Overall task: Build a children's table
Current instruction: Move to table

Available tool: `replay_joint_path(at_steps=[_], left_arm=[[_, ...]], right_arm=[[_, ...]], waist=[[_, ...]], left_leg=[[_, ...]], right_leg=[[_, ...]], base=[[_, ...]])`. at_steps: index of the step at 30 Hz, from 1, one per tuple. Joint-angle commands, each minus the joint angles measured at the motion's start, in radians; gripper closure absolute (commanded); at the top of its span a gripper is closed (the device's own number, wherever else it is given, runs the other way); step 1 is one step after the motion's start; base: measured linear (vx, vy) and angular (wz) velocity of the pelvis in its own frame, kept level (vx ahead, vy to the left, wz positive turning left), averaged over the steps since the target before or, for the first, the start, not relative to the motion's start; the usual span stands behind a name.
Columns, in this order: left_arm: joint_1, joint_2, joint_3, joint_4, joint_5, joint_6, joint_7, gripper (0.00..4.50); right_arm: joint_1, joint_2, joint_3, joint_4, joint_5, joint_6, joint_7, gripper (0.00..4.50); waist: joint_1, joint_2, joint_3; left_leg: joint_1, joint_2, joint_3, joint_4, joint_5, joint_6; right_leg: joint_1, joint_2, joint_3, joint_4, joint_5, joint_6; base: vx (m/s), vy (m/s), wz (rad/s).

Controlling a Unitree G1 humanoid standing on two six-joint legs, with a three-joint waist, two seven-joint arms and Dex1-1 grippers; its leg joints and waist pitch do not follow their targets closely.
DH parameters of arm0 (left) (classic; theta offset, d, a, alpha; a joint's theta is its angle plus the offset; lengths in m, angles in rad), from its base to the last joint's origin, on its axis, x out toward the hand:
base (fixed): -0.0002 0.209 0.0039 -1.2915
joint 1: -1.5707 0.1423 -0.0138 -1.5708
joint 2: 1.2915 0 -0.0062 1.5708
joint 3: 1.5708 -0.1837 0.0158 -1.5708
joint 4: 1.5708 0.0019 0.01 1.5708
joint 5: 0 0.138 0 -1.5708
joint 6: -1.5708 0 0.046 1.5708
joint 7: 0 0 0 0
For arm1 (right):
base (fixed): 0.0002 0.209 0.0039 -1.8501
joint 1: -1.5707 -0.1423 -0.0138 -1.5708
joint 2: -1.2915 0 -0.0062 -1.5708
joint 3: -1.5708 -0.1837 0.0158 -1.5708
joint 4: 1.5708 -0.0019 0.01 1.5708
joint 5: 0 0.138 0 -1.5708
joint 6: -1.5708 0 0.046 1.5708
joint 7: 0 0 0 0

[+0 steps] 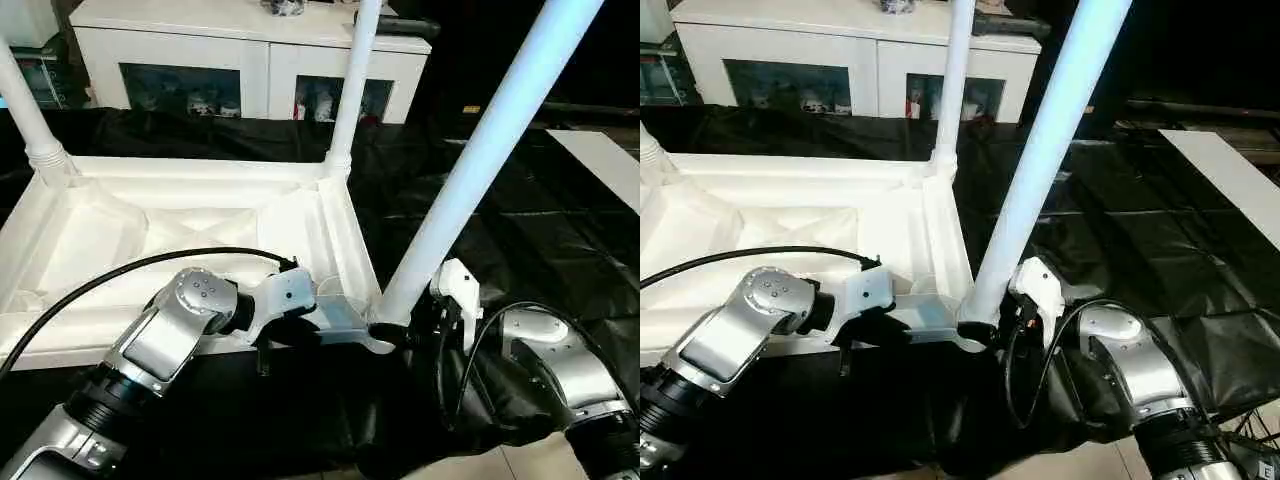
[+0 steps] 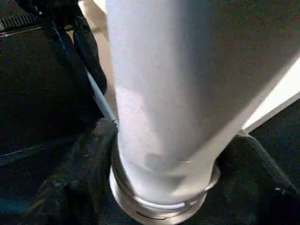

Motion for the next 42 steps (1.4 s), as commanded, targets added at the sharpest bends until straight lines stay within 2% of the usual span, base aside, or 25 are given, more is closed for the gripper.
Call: replay_joint_path(at_steps=[1, 9, 11, 12, 15, 16, 17, 18, 19, 20, 21, 22, 27, 31, 32, 33, 35, 37, 38, 39, 40, 41, 42], left_arm=[[0.006, -0.003, -0.024, -0.020, -0.014, 0.004, -0.017, 4.50], [0.006, 0.001, -0.026, -0.019, -0.016, 0.008, -0.022, 4.50], [0.005, 0.001, -0.027, -0.018, -0.016, 0.008, -0.022, 4.50], [0.005, 0.002, -0.027, -0.018, -0.016, 0.009, -0.022, 4.50], [0.006, 0.008, -0.028, -0.023, -0.017, 0.010, -0.025, 4.50], [0.008, 0.013, -0.027, -0.025, -0.019, 0.012, -0.028, 4.50], [0.008, 0.013, -0.027, -0.025, -0.019, 0.012, -0.028, 4.50], [0.008, 0.019, -0.026, -0.026, -0.019, 0.012, -0.031, 4.50], [0.009, 0.022, -0.026, -0.027, -0.019, 0.012, -0.033, 4.50], [0.009, 0.026, -0.027, -0.029, -0.019, 0.014, -0.036, 4.50], [0.009, 0.028, -0.027, -0.030, -0.019, 0.015, -0.037, 4.50], [0.008, 0.030, -0.027, -0.030, -0.020, 0.017, -0.040, 4.50], [0.006, 0.036, -0.031, -0.027, -0.022, 0.016, -0.045, 4.50], [0.002, 0.030, -0.035, -0.015, -0.024, 0.014, -0.039, 4.50], [0.002, 0.020, -0.030, -0.008, -0.028, 0.019, -0.027, 4.50], [0.002, 0.012, -0.026, -0.004, -0.031, 0.023, -0.018, 4.50], [0.001, 0.001, -0.021, 0.002, -0.034, 0.029, -0.007, 4.50], [-0.014, -0.059, -0.001, 0.049, -0.026, 0.049, 0.071, 4.50], [-0.030, -0.103, 0.011, 0.085, -0.016, 0.063, 0.128, 4.50], [-0.040, -0.130, 0.019, 0.106, -0.009, 0.077, 0.168, 4.50], [-0.049, -0.152, 0.027, 0.124, -0.002, 0.089, 0.202, 4.50], [-0.068, -0.188, 0.031, 0.151, 0.006, 0.102, 0.244, 4.50], [-0.084, -0.217, 0.041, 0.174, 0.013, 0.129, 0.285, 4.50]], right_arm=[[-0.007, -0.001, -0.012, 0.007, 0.011, -0.005, 0.005, 1.63], [0.007, 0.006, -0.015, 0.005, 0.014, 0.004, 0.008, 1.79], [0.008, 0.008, -0.015, 0.008, 0.013, 0.001, 0.005, 1.80], [0.011, 0.010, -0.016, 0.007, 0.013, 0.000, 0.001, 1.80], [0.022, 0.015, -0.018, 0.000, 0.015, 0.000, -0.008, 1.80], [0.027, 0.021, -0.021, -0.003, 0.018, 0.002, -0.017, 1.80], [0.027, 0.021, -0.021, -0.003, 0.018, 0.002, -0.017, 1.80], [0.031, 0.025, -0.021, -0.005, 0.017, 0.001, -0.021, 1.80], [0.035, 0.027, -0.020, -0.006, 0.016, -0.001, -0.023, 1.80], [0.040, 0.031, -0.021, -0.009, 0.017, -0.001, -0.026, 1.80], [0.043, 0.033, -0.021, -0.010, 0.016, -0.001, -0.027, 1.80], [0.047, 0.036, -0.021, -0.010, 0.014, -0.002, -0.029, 1.80], [0.049, 0.044, -0.023, -0.006, 0.007, -0.004, -0.039, 1.80], [0.043, 0.052, -0.023, 0.002, -0.005, -0.004, -0.062, 1.80], [0.036, 0.061, -0.023, 0.017, -0.021, 0.000, -0.094, 1.80], [0.031, 0.067, -0.024, 0.029, -0.031, 0.003, -0.116, 1.80], [0.025, 0.075, -0.024, 0.043, -0.046, 0.006, -0.143, 1.80], [-0.002, 0.131, -0.022, 0.106, -0.106, 0.014, -0.289, 1.80], [-0.021, 0.178, -0.032, 0.139, -0.124, 0.028, -0.380, 1.81], [-0.034, 0.208, -0.046, 0.154, -0.120, 0.044, -0.431, 1.81], [-0.044, 0.234, -0.059, 0.166, -0.116, 0.058, -0.473, 1.81], [-0.069, 0.275, -0.073, 0.193, -0.133, 0.063, -0.568, 1.81], [-0.086, 0.299, -0.081, 0.216, -0.142, 0.070, -0.626, 1.81]], waist=[[0.000, 0.010, -0.062], [0.000, 0.013, -0.062], [0.000, 0.024, -0.061], [-0.001, 0.020, -0.062], [0.000, 0.020, -0.062], [0.008, 0.061, -0.056], [0.000, 0.042, -0.056], [0.000, 0.035, -0.057], [0.000, 0.035, -0.057], [0.006, 0.059, -0.053], [0.006, 0.059, -0.053], [0.000, 0.047, -0.053], [0.000, 0.060, -0.051], [-0.003, 0.060, -0.050], [-0.005, 0.055, -0.051], [-0.006, 0.057, -0.049], [-0.010, 0.056, -0.045], [-0.021, 0.053, -0.040], [-0.033, 0.046, -0.038], [-0.036, 0.045, -0.038], [-0.043, 0.049, -0.036], [-0.046, 0.048, -0.036], [-0.057, 0.055, -0.035]], left_leg=[[0.043, 0.079, -0.045, -0.086, -0.319, -0.034], [0.043, 0.078, -0.045, -0.087, -0.320, -0.038], [0.044, 0.078, -0.047, -0.088, -0.329, -0.045], [0.044, 0.078, -0.046, -0.088, -0.335, -0.046], [0.044, 0.078, -0.046, -0.088, -0.341, -0.048], [0.046, 0.076, -0.053, -0.093, -0.361, -0.061], [0.045, 0.076, -0.047, -0.094, -0.377, -0.061], [0.045, 0.076, -0.051, -0.094, -0.397, -0.066], [0.043, 0.076, -0.051, -0.094, -0.396, -0.064], [0.044, 0.075, -0.054, -0.096, -0.405, -0.064], [0.044, 0.075, -0.054, -0.096, -0.405, -0.064], [0.044, 0.076, -0.053, -0.096, -0.420, -0.066], [0.045, 0.076, -0.054, -0.097, -0.426, -0.062], [0.045, 0.076, -0.055, -0.099, -0.440, -0.069], [0.046, 0.076, -0.054, -0.098, -0.444, -0.069], [0.046, 0.077, -0.054, -0.098, -0.447, -0.070], [0.046, 0.076, -0.057, -0.100, -0.486, -0.080], [0.046, 0.073, -0.060, -0.100, -0.528, -0.096], [0.046, 0.070, -0.067, -0.099, -0.573, -0.110], [0.048, 0.070, -0.070, -0.099, -0.591, -0.117], [0.057, 0.068, -0.080, -0.096, -0.649, -0.129], [0.060, 0.068, -0.083, -0.096, -0.665, -0.131], [0.060, 0.069, -0.088, -0.103, -0.694, -0.138]], right_leg=[[0.021, -0.046, 0.033, -0.059, -0.229, -0.229], [0.022, -0.045, 0.032, -0.057, -0.212, -0.234], [0.021, -0.044, 0.032, -0.057, -0.200, -0.236], [0.022, -0.043, 0.032, -0.056, -0.194, -0.238], [0.023, -0.044, 0.032, -0.057, -0.199, -0.240], [0.020, -0.047, 0.034, -0.056, -0.206, -0.238], [0.019, -0.040, 0.032, -0.064, -0.203, -0.236], [0.024, -0.041, 0.030, -0.060, -0.213, -0.237], [0.024, -0.043, 0.031, -0.059, -0.215, -0.237], [0.021, -0.047, 0.034, -0.061, -0.230, -0.236], [0.021, -0.047, 0.034, -0.061, -0.230, -0.236], [0.021, -0.043, 0.032, -0.065, -0.238, -0.235], [0.021, -0.045, 0.034, -0.067, -0.270, -0.235], [0.018, -0.043, 0.033, -0.068, -0.281, -0.231], [0.017, -0.043, 0.033, -0.068, -0.289, -0.229], [0.016, -0.043, 0.034, -0.069, -0.295, -0.229], [0.013, -0.046, 0.033, -0.075, -0.364, -0.213], [0.005, -0.046, 0.032, -0.083, -0.443, -0.192], [0.004, -0.048, 0.027, -0.091, -0.523, -0.170], [0.002, -0.050, 0.024, -0.094, -0.564, -0.156], [-0.002, -0.051, 0.013, -0.110, -0.649, -0.117], [-0.002, -0.050, 0.009, -0.113, -0.657, -0.109], [0.001, -0.045, 0.001, -0.112, -0.632, -0.111]], base=[[0.000, 0.000, 0.00], [0.000, 0.000, 0.00], [0.000, 0.000, 0.00], [0.000, 0.000, 0.00], [0.000, 0.000, 0.00], [0.000, 0.000, 0.00], [0.000, 0.000, 0.00], [0.000, 0.000, 0.00], [0.000, 0.000, 0.00], [0.000, 0.000, 0.00], [0.000, 0.000, 0.00], [0.000, 0.000, 0.00], [0.000, 0.000, 0.00], [0.000, 0.000, 0.00], [0.000, 0.000, 0.00], [0.000, 0.000, 0.00], [0.000, 0.000, 0.00], [0.000, 0.000, 0.00], [-0.057, 0.008, -0.08], [-0.057, 0.008, -0.08], [-0.072, 0.015, -0.12], [-0.067, 0.028, -0.11], [-0.067, 0.028, -0.11]])
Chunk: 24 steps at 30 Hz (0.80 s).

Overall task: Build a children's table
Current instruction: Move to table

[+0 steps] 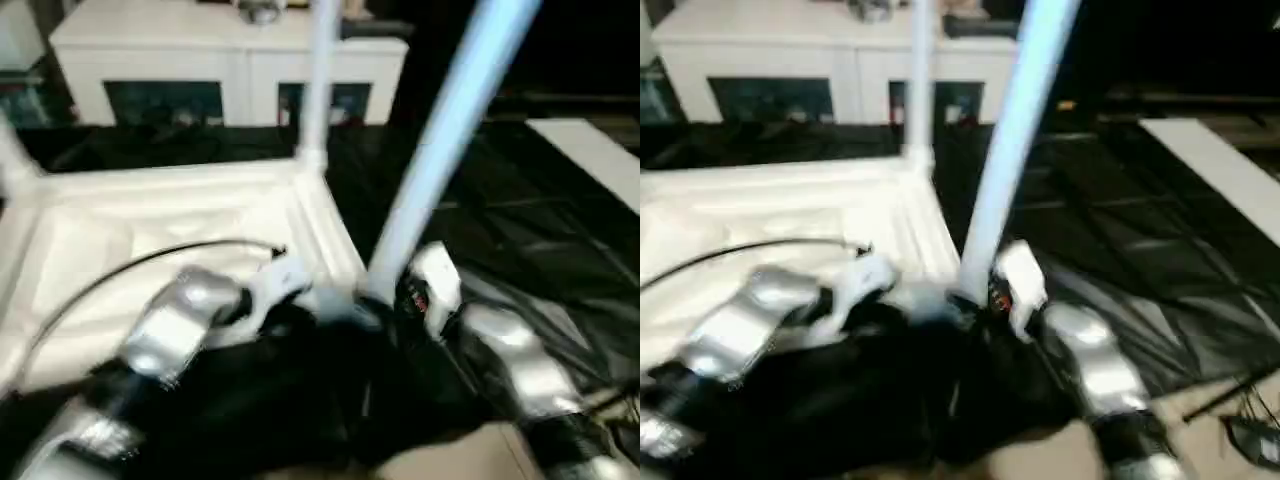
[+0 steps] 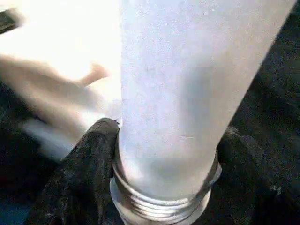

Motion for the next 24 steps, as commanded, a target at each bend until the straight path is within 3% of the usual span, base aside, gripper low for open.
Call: replay_joint_path(at_steps=[1, 4, 7, 8, 9, 10, 11, 12, 13, 14, 15, 16, 17, 18, 20, 22, 24], left_arm=[[-0.036, -0.077, -0.008, 0.030, -0.003, 0.046, 0.078, 4.50], [-0.066, -0.121, 0.003, 0.075, 0.014, 0.074, 0.145, 4.50], [-0.127, -0.201, 0.022, 0.168, 0.041, 0.051, 0.249, 4.50], [-0.142, -0.220, 0.027, 0.191, 0.045, 0.044, 0.274, 4.50], [-0.147, -0.227, 0.028, 0.197, 0.045, 0.041, 0.278, 4.50], [-0.151, -0.232, 0.028, 0.201, 0.045, 0.038, 0.280, 4.50], [-0.154, -0.236, 0.023, 0.200, 0.043, 0.032, 0.270, 4.50], [-0.152, -0.233, 0.018, 0.194, 0.041, 0.029, 0.260, 4.50], [-0.147, -0.229, 0.014, 0.187, 0.040, 0.026, 0.251, 4.50], [-0.147, -0.229, 0.014, 0.187, 0.040, 0.026, 0.251, 4.50], [-0.135, -0.215, 0.003, 0.173, 0.034, 0.021, 0.226, 4.50], [-0.130, -0.208, -0.004, 0.167, 0.032, 0.010, 0.207, 4.50], [-0.130, -0.208, -0.004, 0.167, 0.032, 0.010, 0.207, 4.50], [-0.125, -0.204, -0.007, 0.162, 0.030, 0.009, 0.197, 4.50], [-0.118, -0.194, -0.015, 0.153, 0.028, -0.005, 0.171, 4.50], [-0.114, -0.189, -0.020, 0.149, 0.029, -0.016, 0.156, 4.50], [-0.110, -0.183, -0.026, 0.145, 0.030, -0.022, 0.142, 4.50]], right_arm=[[-0.025, 0.040, -0.005, 0.086, -0.058, 0.047, -0.160, 1.81], [-0.052, 0.071, -0.006, 0.119, -0.092, 0.049, -0.261, 1.81], [-0.118, 0.155, -0.038, 0.197, -0.092, 0.061, -0.402, 1.81], [-0.138, 0.177, -0.049, 0.220, -0.095, 0.065, -0.442, 1.81], [-0.148, 0.187, -0.056, 0.231, -0.095, 0.061, -0.461, 1.81], [-0.156, 0.194, -0.061, 0.240, -0.095, 0.059, -0.475, 1.81], [-0.172, 0.204, -0.069, 0.257, -0.096, 0.048, -0.495, 1.82], [-0.178, 0.207, -0.072, 0.265, -0.093, 0.040, -0.497, 1.82], [-0.181, 0.208, -0.073, 0.268, -0.090, 0.034, -0.492, 1.82], [-0.181, 0.208, -0.073, 0.268, -0.090, 0.034, -0.492, 1.82], [-0.186, 0.209, -0.078, 0.278, -0.084, 0.028, -0.486, 1.82], [-0.187, 0.212, -0.090, 0.282, -0.073, 0.028, -0.481, 1.82], [-0.187, 0.212, -0.090, 0.282, -0.073, 0.028, -0.481, 1.82], [-0.188, 0.213, -0.096, 0.284, -0.070, 0.027, -0.483, 1.82], [-0.189, 0.213, -0.108, 0.283, -0.065, 0.022, -0.483, 1.82], [-0.195, 0.213, -0.116, 0.287, -0.065, 0.016, -0.482, 1.82], [-0.200, 0.211, -0.117, 0.292, -0.068, 0.014, -0.481, 1.82]], waist=[[-0.013, 0.014, -0.039], [-0.024, 0.024, -0.037], [-0.026, 0.024, -0.030], [-0.012, 0.036, -0.028], [0.068, 0.032, -0.032], [0.047, -0.019, -0.060], [0.049, -0.067, -0.067], [0.048, -0.046, -0.052], [0.065, -0.025, -0.059], [0.063, -0.025, -0.047], [0.069, 0.012, -0.065], [0.034, 0.024, -0.073], [0.027, 0.023, -0.069], [0.029, 0.026, -0.066], [0.032, 0.015, -0.064], [0.035, 0.014, -0.061], [0.036, 0.015, -0.062]], left_leg=[[0.043, 0.070, -0.077, -0.107, -0.712, -0.142], [0.045, 0.074, -0.080, -0.131, -0.811, -0.163], [0.051, 0.071, -0.049, -0.153, -0.862, -0.157], [0.010, 0.084, -0.028, -0.207, -0.877, -0.156], [-0.090, 0.093, 0.031, -0.274, -0.888, -0.156], [0.018, 0.065, 0.062, -0.205, -0.630, -0.124], [0.092, 0.050, 0.013, -0.034, -0.467, -0.127], [0.042, 0.007, -0.074, 0.091, -0.153, -0.043], [-0.021, -0.017, -0.109, 0.091, -0.079, -0.031], [-0.059, 0.031, -0.111, -0.003, -0.067, -0.084], [-0.021, 0.054, -0.112, -0.045, -0.088, -0.115], [0.040, 0.091, -0.120, -0.065, -0.050, -0.085], [0.020, 0.080, -0.111, -0.067, -0.072, -0.071], [0.015, 0.070, -0.097, -0.077, -0.166, -0.069], [0.017, 0.065, -0.084, -0.078, -0.250, -0.061], [0.017, 0.067, -0.075, -0.081, -0.272, -0.063], [0.017, 0.070, -0.072, -0.083, -0.263, -0.070]], right_leg=[[0.001, -0.046, 0.005, -0.095, -0.616, -0.107], [0.011, -0.031, -0.020, -0.088, -0.532, -0.106], [0.008, -0.012, -0.047, -0.087, -0.562, -0.104], [0.055, 0.012, -0.066, -0.016, -0.496, -0.106], [0.131, 0.034, -0.060, 0.167, -0.275, -0.082], [0.049, 0.001, 0.017, 0.096, -0.420, -0.055], [-0.040, -0.091, 0.048, -0.050, -0.735, -0.018], [-0.038, -0.163, 0.123, -0.140, -1.039, -0.039], [0.035, -0.160, 0.126, -0.102, -0.968, -0.065], [0.069, -0.115, 0.046, -0.049, -0.727, -0.104], [0.057, -0.068, 0.023, -0.025, -0.521, -0.134], [0.020, -0.021, 0.013, 0.022, -0.001, -0.210], [0.039, -0.028, 0.017, 0.016, 0.030, -0.234], [0.050, -0.037, 0.019, 0.004, -0.001, -0.265], [0.055, -0.049, 0.030, -0.015, -0.094, -0.267], [0.051, -0.054, 0.036, -0.028, -0.194, -0.241], [0.048, -0.052, 0.037, -0.028, -0.203, -0.229]], base=[[-0.054, 0.037, -0.12], [0.000, 0.000, 0.00], [-0.017, -0.003, 0.03], [-0.113, -0.027, 0.13], [-0.113, -0.027, 0.13], [-0.081, -0.070, 0.18], [0.027, -0.163, 0.08], [0.027, -0.163, 0.08], [0.084, -0.112, -0.23], [0.090, 0.023, -0.32], [0.090, 0.023, -0.32], [0.000, 0.000, 0.00], [0.000, 0.000, 0.00], [0.000, 0.000, 0.00], [0.000, 0.000, 0.00], [0.000, 0.000, 0.00], [0.000, 0.000, 0.00]])
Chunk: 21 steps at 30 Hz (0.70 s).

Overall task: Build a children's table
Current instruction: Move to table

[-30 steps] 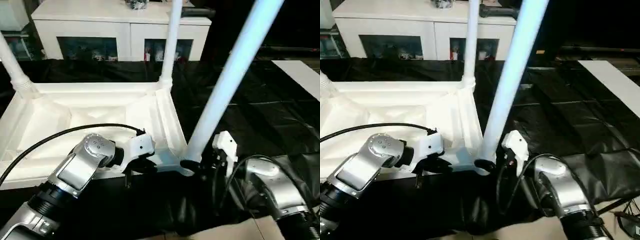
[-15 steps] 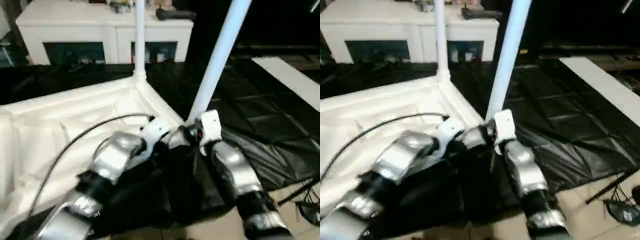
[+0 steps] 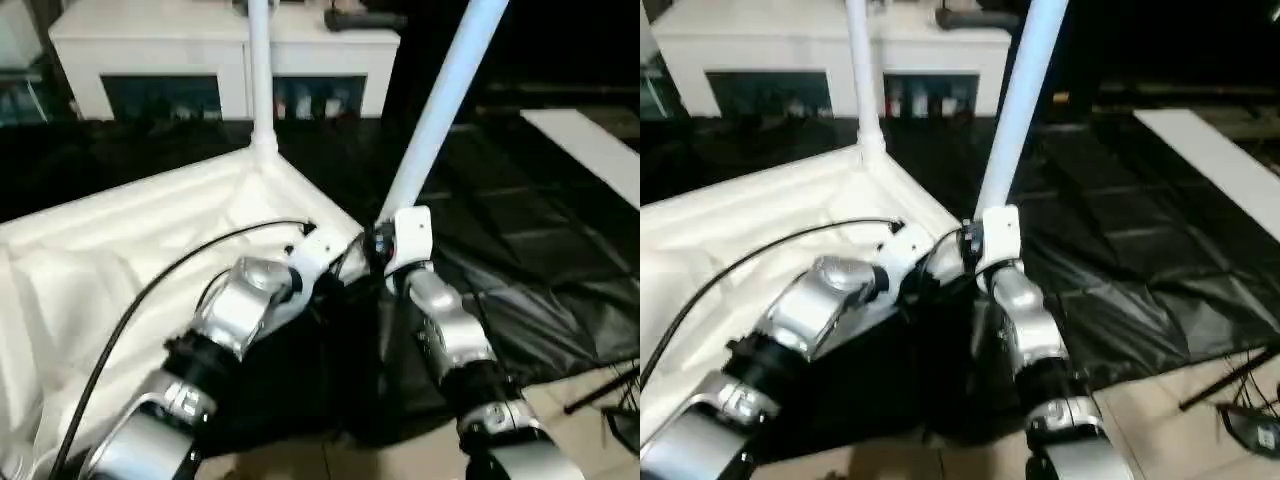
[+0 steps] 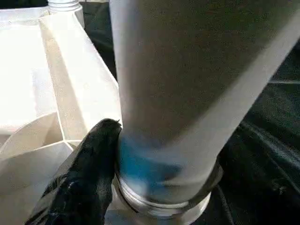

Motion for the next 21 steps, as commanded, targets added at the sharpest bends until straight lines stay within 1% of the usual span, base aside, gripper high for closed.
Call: replay_joint_path(at_steps=[1, 3, 5, 6, 8, 11, 12, 13, 14, 15, 16, 17, 18, 19, 20, 21], left_arm=[[0.010, -0.003, -0.059, -0.050, -0.007, -0.044, -0.083, 4.50], [0.020, 0.014, -0.074, -0.066, -0.011, -0.046, -0.112, 4.50], [0.027, 0.033, -0.087, -0.082, -0.015, -0.051, -0.137, 4.50], [0.031, 0.043, -0.092, -0.090, -0.015, -0.057, -0.149, 4.50], [0.033, 0.050, -0.095, -0.096, -0.015, -0.060, -0.158, 4.50], [0.046, 0.085, -0.110, -0.122, -0.018, -0.083, -0.205, 4.50], [0.048, 0.092, -0.112, -0.126, -0.019, -0.090, -0.215, 4.50], [0.052, 0.118, -0.121, -0.132, -0.011, -0.126, -0.238, 4.50], [0.052, 0.118, -0.121, -0.132, -0.011, -0.126, -0.238, 4.50], [0.055, 0.135, -0.128, -0.136, -0.008, -0.147, -0.255, 4.50], [0.058, 0.162, -0.132, -0.140, -0.004, -0.175, -0.275, 4.50], [0.060, 0.176, -0.130, -0.144, -0.006, -0.184, -0.285, 4.50], [0.061, 0.183, -0.128, -0.145, -0.008, -0.185, -0.291, 4.50], [0.060, 0.191, -0.126, -0.145, -0.010, -0.196, -0.297, 4.50], [0.060, 0.191, -0.126, -0.145, -0.010, -0.196, -0.297, 4.50], [0.060, 0.196, -0.127, -0.144, -0.010, -0.203, -0.301, 4.50]], right_arm=[[-0.002, -0.002, -0.011, 0.056, 0.013, 0.028, 0.019, 1.82], [-0.006, -0.009, -0.010, 0.051, 0.019, 0.020, 0.050, 1.82], [-0.005, -0.013, -0.015, 0.036, 0.026, 0.021, 0.068, 1.82], [-0.005, -0.015, -0.015, 0.030, 0.029, 0.024, 0.076, 1.82], [-0.006, -0.018, -0.014, 0.026, 0.030, 0.027, 0.079, 1.82], [-0.010, -0.033, -0.013, 0.011, 0.033, 0.047, 0.099, 1.82], [-0.012, -0.037, -0.012, 0.008, 0.034, 0.052, 0.104, 1.82], [-0.017, -0.049, -0.013, -0.006, 0.044, 0.070, 0.129, 1.82], [-0.017, -0.049, -0.013, -0.006, 0.044, 0.070, 0.129, 1.82], [-0.019, -0.056, -0.016, -0.018, 0.057, 0.084, 0.157, 1.82], [-0.023, -0.067, -0.025, -0.053, 0.090, 0.106, 0.209, 1.82], [-0.024, -0.073, -0.040, -0.088, 0.133, 0.125, 0.262, 1.82], [-0.025, -0.077, -0.050, -0.110, 0.161, 0.137, 0.296, 1.82], [-0.021, -0.102, -0.046, -0.142, 0.174, 0.165, 0.342, 1.83], [-0.021, -0.102, -0.046, -0.142, 0.174, 0.165, 0.342, 1.83], [-0.017, -0.120, -0.041, -0.159, 0.178, 0.184, 0.371, 1.83]], waist=[[-0.001, 0.013, -0.051], [-0.003, 0.013, -0.052], [-0.006, 0.015, -0.053], [-0.007, 0.020, -0.053], [-0.008, 0.020, -0.054], [-0.009, 0.017, -0.053], [-0.008, 0.019, -0.053], [-0.007, 0.019, -0.052], [-0.008, 0.019, -0.052], [-0.008, 0.020, -0.052], [-0.007, 0.016, -0.052], [-0.005, 0.016, -0.053], [-0.004, 0.017, -0.052], [-0.005, 0.007, -0.053], [0.004, 0.011, -0.055], [0.016, 0.012, -0.056]], left_leg=[[0.014, 0.060, -0.014, -0.099, -0.233, -0.017], [0.012, 0.062, -0.014, -0.101, -0.227, -0.020], [0.012, 0.062, -0.011, -0.100, -0.210, -0.018], [0.013, 0.063, -0.010, -0.100, -0.196, -0.019], [0.015, 0.062, -0.008, -0.100, -0.187, -0.019], [0.015, 0.061, -0.005, -0.100, -0.189, -0.014], [0.016, 0.062, -0.005, -0.101, -0.196, -0.015], [0.017, 0.062, -0.006, -0.102, -0.201, -0.015], [0.017, 0.062, -0.004, -0.102, -0.203, -0.016], [0.018, 0.063, -0.004, -0.102, -0.202, -0.018], [0.019, 0.063, -0.004, -0.102, -0.202, -0.017], [0.019, 0.065, -0.005, -0.103, -0.203, -0.009], [0.019, 0.068, -0.004, -0.103, -0.189, -0.008], [0.022, 0.068, 0.000, -0.101, -0.168, -0.002], [0.028, 0.067, 0.002, -0.097, -0.148, 0.002], [0.031, 0.066, 0.009, -0.093, -0.107, 0.015]], right_leg=[[0.045, -0.074, 0.055, -0.090, -0.158, -0.184], [0.046, -0.073, 0.055, -0.085, -0.128, -0.185], [0.047, -0.072, 0.055, -0.082, -0.091, -0.192], [0.047, -0.071, 0.056, -0.080, -0.067, -0.198], [0.048, -0.069, 0.055, -0.080, -0.045, -0.206], [0.048, -0.070, 0.057, -0.084, -0.059, -0.210], [0.048, -0.070, 0.058, -0.085, -0.071, -0.208], [0.047, -0.069, 0.058, -0.087, -0.078, -0.207], [0.046, -0.068, 0.059, -0.086, -0.078, -0.207], [0.045, -0.069, 0.059, -0.086, -0.076, -0.208], [0.046, -0.068, 0.059, -0.086, -0.075, -0.209], [0.049, -0.069, 0.059, -0.083, -0.072, -0.208], [0.047, -0.071, 0.060, -0.082, -0.052, -0.212], [0.046, -0.069, 0.060, -0.081, -0.030, -0.220], [0.044, -0.069, 0.058, -0.078, -0.012, -0.227], [0.043, -0.067, 0.059, -0.074, 0.031, -0.237]], base=[[0.000, 0.000, 0.00], [0.000, 0.000, 0.00], [0.000, 0.000, 0.00], [0.000, 0.000, 0.00], [0.000, 0.000, 0.00], [0.000, 0.000, 0.00], [0.000, 0.000, 0.00], [0.000, 0.000, 0.00], [0.000, 0.000, 0.00], [0.000, 0.000, 0.00], [0.000, 0.000, 0.00], [0.000, 0.000, 0.00], [0.000, 0.000, 0.00], [0.000, 0.000, 0.00], [0.000, 0.000, 0.00], [0.000, 0.000, 0.00]])
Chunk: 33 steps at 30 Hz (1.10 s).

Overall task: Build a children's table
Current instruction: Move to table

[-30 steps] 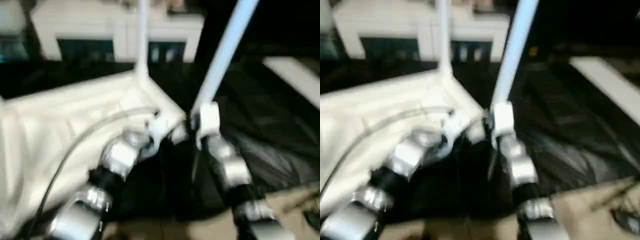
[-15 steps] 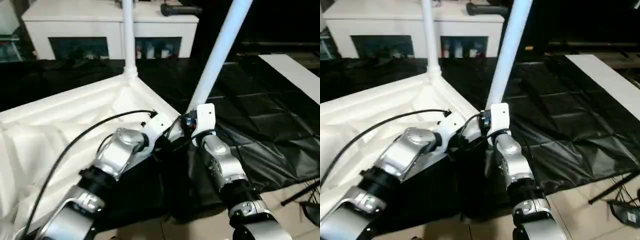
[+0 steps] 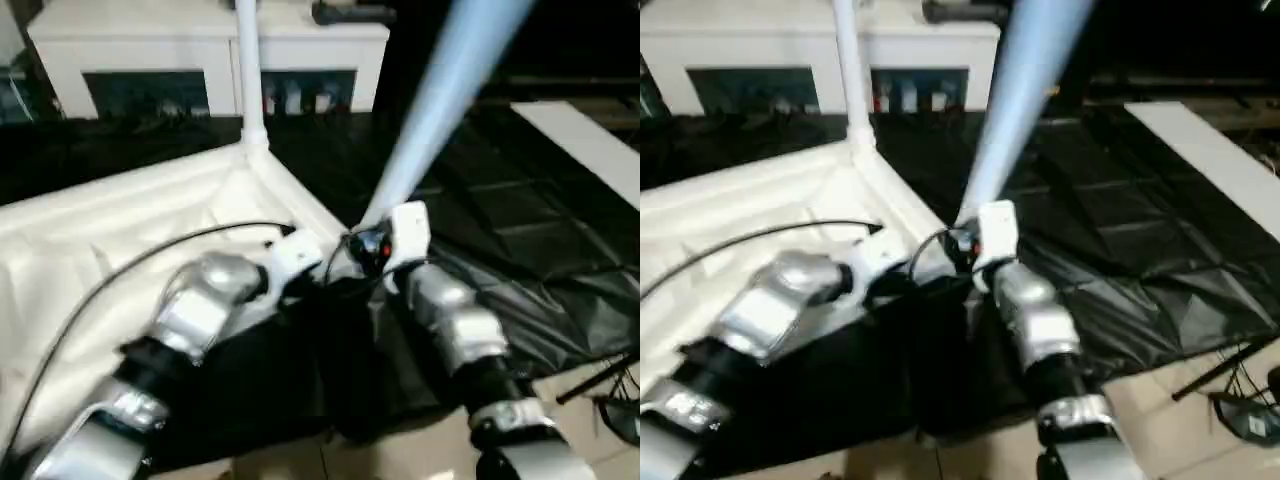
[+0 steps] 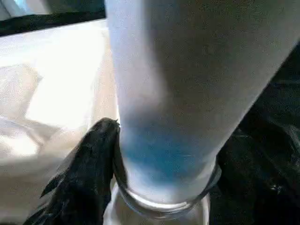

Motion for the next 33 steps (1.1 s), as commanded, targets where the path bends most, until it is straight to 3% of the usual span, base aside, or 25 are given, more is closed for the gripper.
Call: replay_joint_path(at_steps=[1, 7, 8, 12, 14, 15, 16, 19, 20, 21, 24, 26, 27, 28, 33], left_arm=[[0.002, -0.007, -0.064, -0.027, -0.006, -0.044, -0.062, 4.50], [0.015, 0.007, -0.068, -0.045, -0.019, -0.076, -0.090, 4.50], [0.017, 0.009, -0.067, -0.046, -0.018, -0.083, -0.090, 4.50], [0.023, 0.014, -0.063, -0.042, -0.011, -0.100, -0.097, 4.50], [0.028, 0.021, -0.053, -0.037, 0.001, -0.128, -0.076, 4.50], [0.029, 0.020, -0.041, -0.037, -0.011, -0.128, -0.076, 4.04], [0.031, 0.016, -0.017, -0.038, -0.029, -0.136, -0.065, 4.04], [0.041, 0.029, 0.036, -0.078, -0.082, -0.156, -0.083, 3.82], [0.043, 0.031, 0.040, -0.083, -0.087, -0.160, -0.087, 3.82], [0.052, 0.054, 0.100, -0.136, -0.154, -0.134, -0.125, 3.68], [0.048, 0.073, 0.153, -0.174, -0.208, -0.101, -0.148, 3.45], [0.011, 0.088, 0.252, -0.235, -0.318, -0.013, -0.184, 3.24], [0.011, 0.088, 0.252, -0.235, -0.318, -0.013, -0.184, 3.12], [-0.034, 0.069, 0.308, -0.248, -0.396, 0.024, -0.191, 3.06], [-0.084, -0.014, 0.328, -0.274, -0.497, 0.059, -0.163, 2.57]], right_arm=[[-0.011, -0.032, -0.002, -0.057, 0.020, 0.046, 0.063, 1.83], [0.008, -0.108, 0.016, -0.116, 0.015, 0.082, 0.153, 1.83], [0.010, -0.116, 0.009, -0.134, 0.035, 0.087, 0.171, 1.83], [0.015, -0.129, -0.020, -0.193, 0.113, 0.128, 0.218, 1.83], [0.037, -0.160, -0.014, -0.261, 0.141, 0.163, 0.276, 1.83], [0.045, -0.170, -0.013, -0.283, 0.147, 0.173, 0.292, 1.83], [0.059, -0.186, -0.014, -0.317, 0.157, 0.192, 0.314, 1.83], [0.089, -0.215, -0.024, -0.381, 0.188, 0.225, 0.345, 1.83], [0.092, -0.218, -0.025, -0.387, 0.191, 0.229, 0.347, 1.83], [0.111, -0.242, -0.025, -0.428, 0.213, 0.255, 0.372, 1.83], [0.126, -0.267, -0.016, -0.458, 0.227, 0.273, 0.395, 1.83], [0.142, -0.313, 0.004, -0.490, 0.235, 0.302, 0.446, 1.83], [0.142, -0.313, 0.004, -0.490, 0.235, 0.302, 0.446, 1.83], [0.143, -0.350, 0.034, -0.501, 0.219, 0.326, 0.481, 1.83], [0.146, -0.428, 0.132, -0.545, 0.207, 0.379, 0.571, 1.83]], waist=[[0.006, 0.013, -0.062], [0.020, 0.004, -0.062], [0.018, 0.000, -0.062], [0.019, -0.002, -0.061], [0.019, 0.003, -0.061], [0.020, 0.001, -0.061], [0.022, 0.004, -0.063], [0.022, 0.000, -0.064], [0.022, -0.006, -0.063], [0.025, -0.005, -0.064], [0.019, -0.008, -0.060], [0.022, -0.011, -0.059], [0.021, -0.010, -0.055], [0.021, -0.014, -0.054], [0.029, -0.012, -0.057]], left_leg=[[0.031, 0.058, 0.000, -0.080, -0.088, 0.024], [0.028, 0.058, 0.003, -0.081, -0.084, 0.012], [0.025, 0.057, 0.003, -0.082, -0.089, 0.014], [0.027, 0.059, 0.002, -0.081, -0.111, 0.020], [0.026, 0.060, 0.002, -0.081, -0.097, 0.022], [0.026, 0.060, 0.002, -0.080, -0.094, 0.024], [0.026, 0.059, 0.002, -0.079, -0.084, 0.026], [0.021, 0.058, 0.001, -0.078, -0.067, 0.035], [0.023, 0.058, 0.002, -0.078, -0.069, 0.037], [0.022, 0.059, 0.002, -0.077, -0.068, 0.038], [0.023, 0.059, 0.003, -0.078, -0.084, 0.035], [0.026, 0.058, 0.005, -0.076, -0.096, 0.029], [0.025, 0.058, 0.006, -0.077, -0.105, 0.027], [0.025, 0.056, 0.007, -0.078, -0.112, 0.022], [0.025, 0.058, 0.005, -0.072, -0.094, 0.019]], right_leg=[[0.045, -0.068, 0.054, -0.059, 0.054, -0.240], [0.051, -0.072, 0.055, -0.058, 0.045, -0.223], [0.052, -0.074, 0.055, -0.060, 0.025, -0.218], [0.050, -0.076, 0.056, -0.065, -0.029, -0.207], [0.048, -0.073, 0.055, -0.063, -0.014, -0.204], [0.049, -0.073, 0.055, -0.063, -0.004, -0.204], [0.050, -0.073, 0.055, -0.061, 0.011, -0.208], [0.054, -0.073, 0.054, -0.058, 0.036, -0.214], [0.053, -0.074, 0.053, -0.060, 0.029, -0.215], [0.054, -0.076, 0.053, -0.055, 0.028, -0.230], [0.050, -0.073, 0.052, -0.057, 0.000, -0.234], [0.049, -0.073, 0.053, -0.059, -0.042, -0.234], [0.045, -0.071, 0.053, -0.062, -0.061, -0.234], [0.045, -0.069, 0.052, -0.063, -0.075, -0.231], [0.051, -0.072, 0.054, -0.061, -0.037, -0.234]], base=[[0.000, 0.000, 0.00], [0.000, 0.000, 0.00], [0.000, 0.000, 0.00], [0.000, 0.000, 0.00], [0.000, 0.000, 0.00], [0.000, 0.000, 0.00], [0.000, 0.000, 0.00], [0.000, 0.000, 0.00], [0.000, 0.000, 0.00], [0.000, 0.000, 0.00], [0.000, 0.000, 0.00], [0.000, 0.000, 0.00], [0.000, 0.000, 0.00], [0.000, 0.000, 0.00], [0.000, 0.000, 0.00]])
